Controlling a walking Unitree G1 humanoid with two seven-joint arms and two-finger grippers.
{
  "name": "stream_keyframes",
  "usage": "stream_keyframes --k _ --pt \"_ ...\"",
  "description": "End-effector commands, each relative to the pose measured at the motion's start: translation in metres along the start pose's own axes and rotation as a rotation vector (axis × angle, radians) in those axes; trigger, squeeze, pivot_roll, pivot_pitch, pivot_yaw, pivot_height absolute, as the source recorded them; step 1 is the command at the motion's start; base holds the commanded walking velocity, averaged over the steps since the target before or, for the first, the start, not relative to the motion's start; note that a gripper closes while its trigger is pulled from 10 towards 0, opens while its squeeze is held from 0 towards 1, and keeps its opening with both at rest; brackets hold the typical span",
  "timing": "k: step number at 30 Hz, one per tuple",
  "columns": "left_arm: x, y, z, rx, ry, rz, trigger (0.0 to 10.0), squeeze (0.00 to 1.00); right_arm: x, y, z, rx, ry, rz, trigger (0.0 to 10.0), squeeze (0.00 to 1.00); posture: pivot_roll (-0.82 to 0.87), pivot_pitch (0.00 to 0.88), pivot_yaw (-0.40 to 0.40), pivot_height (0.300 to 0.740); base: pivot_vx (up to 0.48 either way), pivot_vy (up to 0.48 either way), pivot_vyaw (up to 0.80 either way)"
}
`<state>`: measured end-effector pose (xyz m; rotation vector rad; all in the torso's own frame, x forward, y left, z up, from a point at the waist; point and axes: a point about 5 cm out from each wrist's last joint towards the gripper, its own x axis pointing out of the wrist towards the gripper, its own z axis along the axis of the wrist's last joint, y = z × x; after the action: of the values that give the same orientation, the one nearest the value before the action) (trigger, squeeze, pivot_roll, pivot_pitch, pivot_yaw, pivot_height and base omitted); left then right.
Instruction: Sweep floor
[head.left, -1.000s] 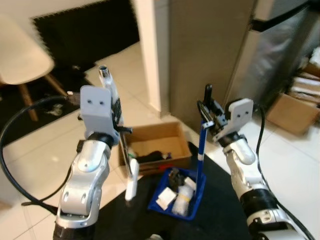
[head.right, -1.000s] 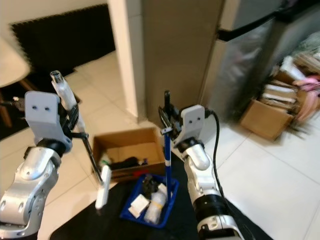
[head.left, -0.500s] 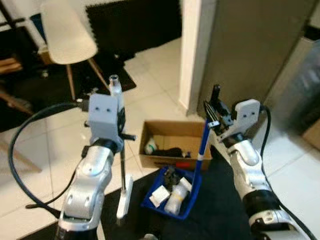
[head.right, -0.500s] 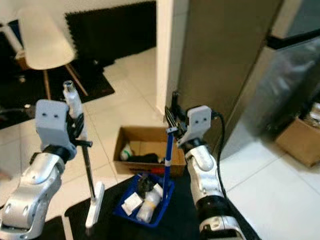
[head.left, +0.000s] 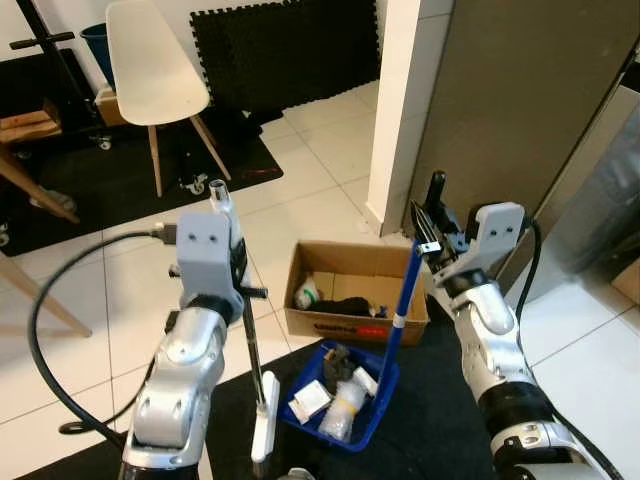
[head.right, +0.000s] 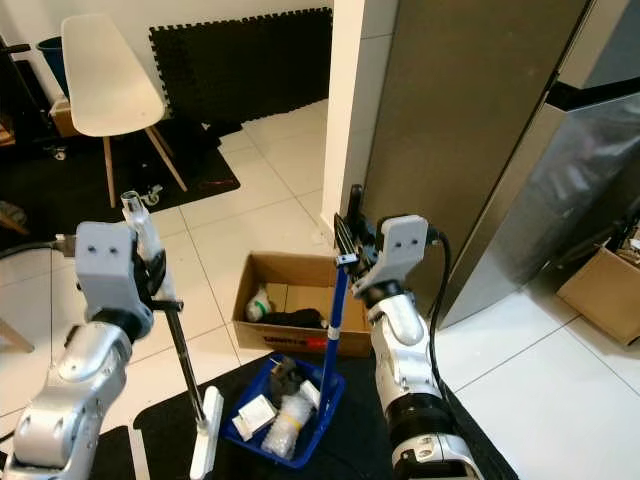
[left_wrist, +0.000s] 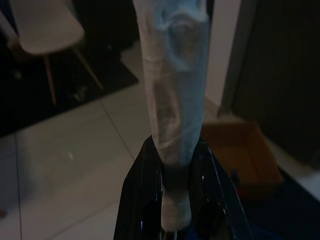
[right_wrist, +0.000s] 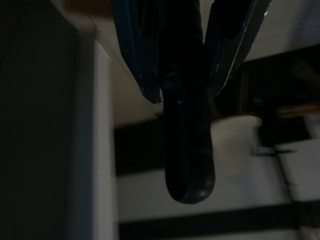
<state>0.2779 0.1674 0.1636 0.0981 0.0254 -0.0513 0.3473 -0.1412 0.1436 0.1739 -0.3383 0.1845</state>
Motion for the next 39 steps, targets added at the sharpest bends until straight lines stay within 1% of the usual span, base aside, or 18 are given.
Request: stream_keyframes --k 1,4,10,13,16,17,19,21,25,27,28,30,31,33,34,35,37,39 --pt "-0.001 -0.001 -0.004 0.017 -0.001 -0.005 10.0 0.0 -0.003 -0.008 0.0 0.015 -0.028 -0.09 10.0 0.0 0.13 0.101 0.013 0.74 0.0 0.0 0.0" --pt "-0.003 -0.003 -0.009 -0.005 0.021 -0.017 10.0 0.0 -0.008 -0.017 -0.004 0.06 -0.015 -0.191 10.0 0.0 0.13 0.101 0.013 0.74 0.0 0.0 0.0" --pt "-0.003 -0.007 -0.02 -0.044 0.069 -0.033 10.0 0.0 -0.013 -0.022 -0.011 0.043 0.025 -0.253 10.0 0.0 0.12 0.101 0.013 0.74 0.0 0.0 0.0" --pt "-0.003 -0.008 -0.028 -0.06 0.085 -0.045 10.0 0.0 -0.017 -0.016 -0.016 0.002 0.043 -0.23 10.0 0.0 0.12 0.096 0.016 0.74 0.0 0.0 0.0" --pt "-0.003 -0.008 -0.03 -0.056 0.087 -0.043 10.0 0.0 -0.019 -0.013 -0.02 -0.011 0.054 -0.216 10.0 0.0 0.11 0.092 0.018 0.74 0.0 0.0 0.0" --pt "-0.003 -0.008 -0.032 -0.057 0.087 -0.042 10.0 0.0 -0.02 -0.01 -0.023 -0.035 0.069 -0.201 10.0 0.0 0.11 0.092 0.018 0.74 0.0 0.0 0.0" --pt "-0.003 -0.01 -0.034 -0.048 0.071 -0.045 10.0 0.0 -0.023 0.0 -0.029 -0.051 0.097 -0.157 10.0 0.0 0.11 0.089 0.018 0.74 0.0 0.0 0.0" --pt "-0.003 -0.012 -0.035 -0.037 0.062 -0.056 10.0 0.0 -0.025 0.004 -0.033 -0.057 0.114 -0.137 10.0 0.0 0.11 0.084 0.016 0.74 0.0 0.0 0.0" --pt "-0.003 -0.015 -0.035 -0.034 0.061 -0.065 10.0 0.0 -0.025 0.004 -0.032 -0.06 0.1 -0.141 10.0 0.0 0.11 0.084 0.016 0.74 0.0 0.0 0.0" --pt "-0.002 -0.016 -0.035 -0.029 0.06 -0.064 10.0 0.0 -0.024 -0.001 -0.028 -0.055 0.078 -0.175 10.0 0.0 0.11 0.079 0.016 0.74 0.0 0.0 0.0" --pt "-0.002 -0.016 -0.037 -0.026 0.062 -0.065 10.0 0.0 -0.022 -0.004 -0.025 -0.083 0.066 -0.185 10.0 0.0 0.11 0.078 0.017 0.74 0.0 0.0 0.0" --pt "-0.002 -0.017 -0.038 -0.024 0.064 -0.066 10.0 0.0 -0.021 -0.007 -0.024 -0.106 0.059 -0.189 10.0 0.0 0.11 0.078 0.017 0.74 0.0 0.0 0.0" --pt "-0.002 -0.017 -0.04 -0.015 0.068 -0.067 10.0 0.0 -0.022 -0.007 -0.025 -0.133 0.073 -0.171 10.0 0.0 0.11 0.076 0.018 0.74 0.0 0.0 0.0" --pt "-0.002 -0.017 -0.04 -0.015 0.068 -0.067 10.0 0.0 -0.022 -0.007 -0.025 -0.133 0.073 -0.171 10.0 0.0 0.11 0.076 0.018 0.74 0.0 0.0 0.0" --pt "-0.001 -0.016 -0.044 0.0 0.074 -0.066 10.0 0.0 -0.029 -0.006 -0.035 -0.19 0.13 -0.126 10.0 0.0 0.11 0.078 0.018 0.74 0.0 0.0 0.0" --pt "-0.001 -0.016 -0.046 0.005 0.076 -0.064 10.0 0.0 -0.033 -0.006 -0.04 -0.212 0.152 -0.11 10.0 0.0 0.11 0.078 0.018 0.74 0.0 0.0 0.0" --pt "-0.001 -0.016 -0.046 0.008 0.078 -0.062 10.0 0.0 -0.036 -0.006 -0.042 -0.225 0.164 -0.103 10.0 0.0 0.11 0.08 0.018 0.74 0.0 0.0 0.0" --pt "-0.001 -0.015 -0.048 0.011 0.08 -0.059 10.0 0.0 -0.039 0.001 -0.046 -0.233 0.167 -0.058 10.0 0.0 0.11 0.082 0.019 0.74 0.0 0.0 0.0"
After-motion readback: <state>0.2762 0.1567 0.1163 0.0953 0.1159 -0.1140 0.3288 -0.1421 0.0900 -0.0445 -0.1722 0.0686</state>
